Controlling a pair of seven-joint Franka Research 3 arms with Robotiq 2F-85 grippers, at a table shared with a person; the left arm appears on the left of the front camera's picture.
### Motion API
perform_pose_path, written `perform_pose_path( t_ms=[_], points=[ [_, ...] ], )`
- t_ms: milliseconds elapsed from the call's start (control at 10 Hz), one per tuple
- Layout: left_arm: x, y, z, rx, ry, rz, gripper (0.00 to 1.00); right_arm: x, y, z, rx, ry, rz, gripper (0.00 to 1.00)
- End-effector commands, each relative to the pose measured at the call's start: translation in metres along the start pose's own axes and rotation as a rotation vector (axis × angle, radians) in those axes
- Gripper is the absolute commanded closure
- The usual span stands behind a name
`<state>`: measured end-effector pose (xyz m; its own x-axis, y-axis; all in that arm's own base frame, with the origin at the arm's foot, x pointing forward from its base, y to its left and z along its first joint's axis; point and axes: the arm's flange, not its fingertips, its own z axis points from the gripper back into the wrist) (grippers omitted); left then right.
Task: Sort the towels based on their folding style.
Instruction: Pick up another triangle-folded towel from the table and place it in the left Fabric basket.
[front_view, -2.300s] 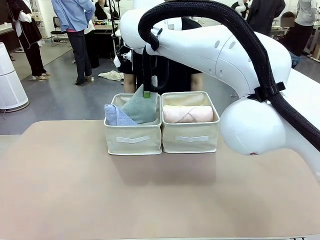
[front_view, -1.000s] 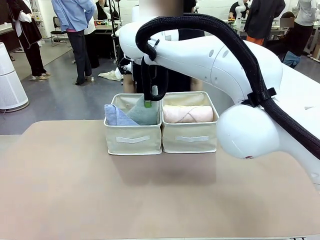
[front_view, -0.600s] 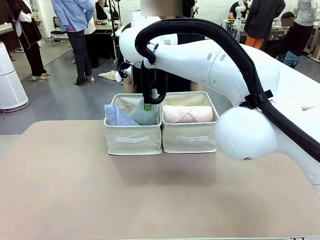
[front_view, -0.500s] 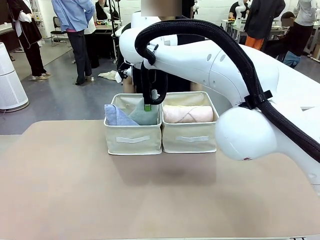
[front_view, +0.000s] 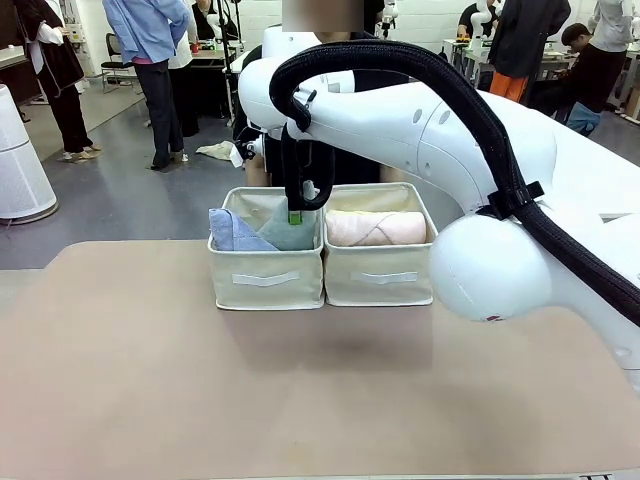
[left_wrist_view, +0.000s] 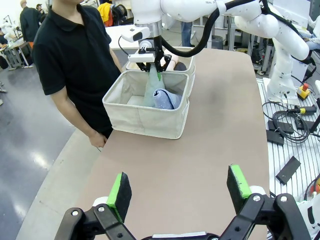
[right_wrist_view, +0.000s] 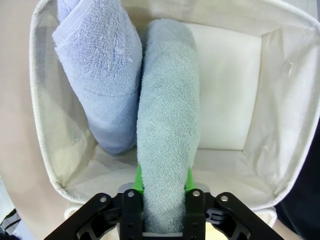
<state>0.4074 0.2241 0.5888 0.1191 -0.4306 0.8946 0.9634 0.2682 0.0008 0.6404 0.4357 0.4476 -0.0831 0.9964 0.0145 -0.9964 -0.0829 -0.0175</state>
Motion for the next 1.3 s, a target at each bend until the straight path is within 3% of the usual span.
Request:
perform_pose_path(
  t_ms=[0,1000,1200],
  points=[
    [0.001,-0.001,0.002,-0.003,-0.005,-0.003,0.0,0.008,-0.012,0.006,0.003,-0.032,0.031,0.0],
    [0.001,-0.001,0.002,-0.003,-0.005,-0.003,0.0,0.007,-0.011,0.013,-0.018,-0.047,0.029,0.0],
    [0.001,-0.001,0.002,-0.003,-0.005,-0.003,0.0,0.0,-0.004,0.041,-0.076,-0.151,0.036,0.0]
  ],
)
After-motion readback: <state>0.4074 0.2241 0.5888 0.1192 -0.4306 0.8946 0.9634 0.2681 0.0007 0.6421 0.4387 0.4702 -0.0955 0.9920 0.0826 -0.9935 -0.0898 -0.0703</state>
